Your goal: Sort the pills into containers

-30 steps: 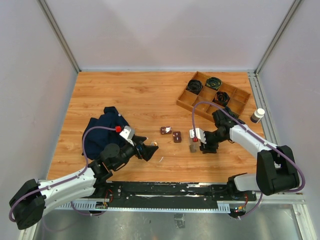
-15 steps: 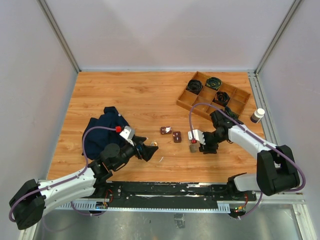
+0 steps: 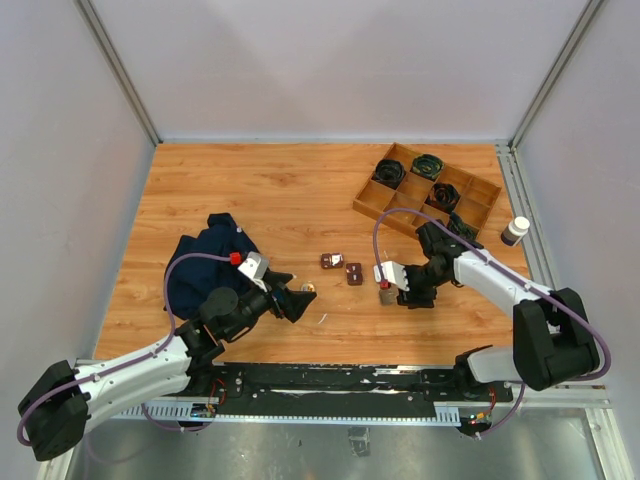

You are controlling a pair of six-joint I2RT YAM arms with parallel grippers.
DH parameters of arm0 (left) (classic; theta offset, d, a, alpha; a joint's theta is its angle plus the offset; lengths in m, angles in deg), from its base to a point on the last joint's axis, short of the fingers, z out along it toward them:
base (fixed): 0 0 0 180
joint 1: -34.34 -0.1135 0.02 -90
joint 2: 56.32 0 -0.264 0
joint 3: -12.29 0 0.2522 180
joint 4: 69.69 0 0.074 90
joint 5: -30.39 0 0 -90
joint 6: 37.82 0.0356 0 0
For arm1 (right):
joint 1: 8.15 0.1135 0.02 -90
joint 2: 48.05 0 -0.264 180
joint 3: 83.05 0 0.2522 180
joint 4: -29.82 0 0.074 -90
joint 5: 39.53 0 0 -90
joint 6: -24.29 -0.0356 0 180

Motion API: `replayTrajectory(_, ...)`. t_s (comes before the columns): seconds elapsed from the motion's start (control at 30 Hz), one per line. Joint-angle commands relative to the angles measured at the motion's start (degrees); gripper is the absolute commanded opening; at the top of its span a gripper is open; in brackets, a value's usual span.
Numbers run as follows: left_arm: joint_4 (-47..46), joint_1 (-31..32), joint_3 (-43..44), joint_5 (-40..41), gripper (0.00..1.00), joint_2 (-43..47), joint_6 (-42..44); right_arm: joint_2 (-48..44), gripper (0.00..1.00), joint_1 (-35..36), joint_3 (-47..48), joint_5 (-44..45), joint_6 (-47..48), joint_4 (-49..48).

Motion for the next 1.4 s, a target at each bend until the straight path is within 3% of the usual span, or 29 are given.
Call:
replayTrajectory(0.0, -0.1, -0.2, -0.5, 0.3, 0.94, 0.7, 0.0, 0.8, 0.01, 1.7, 0.7, 1.6, -1.0, 0.6)
replayTrajectory(1.37, 0.7, -0.2, 0.0, 0.0, 0.95, 0.8, 0.1, -2.5, 0.01, 5.1, 2.1, 9.3, -4.9, -0.4)
